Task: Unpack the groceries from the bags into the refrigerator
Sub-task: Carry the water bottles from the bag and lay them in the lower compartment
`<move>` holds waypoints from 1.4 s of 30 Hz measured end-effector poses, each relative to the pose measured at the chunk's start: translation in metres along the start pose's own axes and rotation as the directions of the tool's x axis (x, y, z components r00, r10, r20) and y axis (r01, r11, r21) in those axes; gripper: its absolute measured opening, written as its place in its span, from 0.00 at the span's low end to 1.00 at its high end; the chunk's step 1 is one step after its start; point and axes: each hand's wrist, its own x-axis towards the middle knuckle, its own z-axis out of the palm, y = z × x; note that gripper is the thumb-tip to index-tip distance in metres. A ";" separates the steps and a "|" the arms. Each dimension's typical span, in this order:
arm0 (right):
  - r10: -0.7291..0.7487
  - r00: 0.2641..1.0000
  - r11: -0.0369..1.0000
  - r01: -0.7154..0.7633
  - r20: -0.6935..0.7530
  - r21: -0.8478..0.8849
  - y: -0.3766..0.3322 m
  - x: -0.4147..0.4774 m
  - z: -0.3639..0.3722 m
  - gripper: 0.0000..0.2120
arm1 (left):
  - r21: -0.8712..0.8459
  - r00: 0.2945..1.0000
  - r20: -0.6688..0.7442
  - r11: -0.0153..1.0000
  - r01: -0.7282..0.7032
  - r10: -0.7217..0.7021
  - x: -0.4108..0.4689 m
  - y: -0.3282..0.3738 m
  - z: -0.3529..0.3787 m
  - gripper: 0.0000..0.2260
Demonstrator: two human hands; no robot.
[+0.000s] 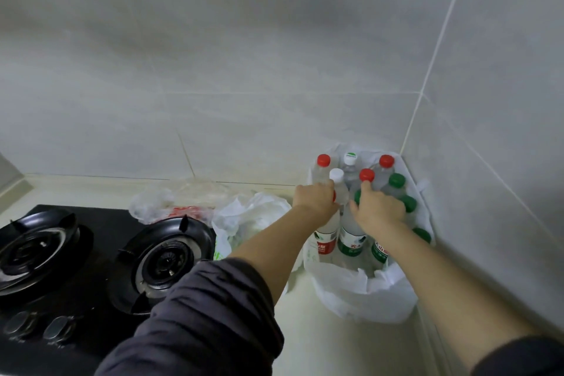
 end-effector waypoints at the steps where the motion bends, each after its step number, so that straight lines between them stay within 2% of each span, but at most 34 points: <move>1: 0.008 1.000 1.000 -0.008 -0.006 0.026 0.001 0.001 0.000 0.21 | -0.058 1.000 0.006 0.998 0.024 -0.023 -0.001 0.000 -0.001 0.14; 5: 0.043 0.999 0.981 -0.039 -0.013 0.192 0.005 0.000 -0.008 0.18 | -0.196 0.996 -0.048 0.979 0.061 -0.072 -0.012 -0.001 -0.007 0.11; 8: 0.077 0.990 0.956 -0.039 -0.122 0.289 -0.001 -0.004 -0.031 0.16 | -0.338 0.972 -0.165 0.935 0.106 -0.170 -0.023 -0.008 -0.028 0.13; 11: 0.056 0.976 0.928 0.027 -0.209 0.372 -0.013 -0.011 -0.074 0.16 | -0.515 0.913 -0.289 0.850 0.106 -0.289 -0.039 -0.021 -0.067 0.15; 14: 0.025 0.952 0.890 0.118 -0.306 0.440 -0.027 -0.020 -0.117 0.13 | -0.611 0.848 -0.406 0.791 0.024 -0.339 -0.065 -0.038 -0.107 0.12; 16: -0.011 0.922 0.871 0.199 -0.388 0.449 -0.039 -0.029 -0.139 0.11 | -0.631 0.796 -0.488 0.775 -0.039 -0.358 -0.086 -0.051 -0.128 0.10; 20: -0.077 0.893 0.802 0.320 -0.444 0.504 -0.072 -0.047 -0.162 0.10 | -0.610 0.716 -0.583 0.789 -0.074 -0.384 -0.128 -0.080 -0.151 0.10; 25: -0.206 0.902 0.711 0.404 -0.379 0.576 -0.121 -0.073 -0.149 0.11 | -0.615 0.699 -0.542 0.787 0.048 -0.466 -0.192 -0.119 -0.137 0.09; 32: -0.401 0.887 0.625 0.447 -0.228 0.640 -0.176 -0.131 -0.084 0.14 | -0.673 0.663 -0.406 0.696 0.250 -0.630 -0.297 -0.152 -0.069 0.07; 38: -0.488 0.864 0.634 0.449 -0.124 0.630 -0.198 -0.170 -0.030 0.10 | -0.703 0.565 -0.294 0.575 0.419 -0.771 -0.356 -0.162 -0.007 0.08; 42: -0.508 0.855 0.659 0.462 -0.100 0.593 -0.204 -0.183 -0.012 0.11 | -0.696 0.552 -0.245 0.541 0.472 -0.797 -0.378 -0.163 0.017 0.09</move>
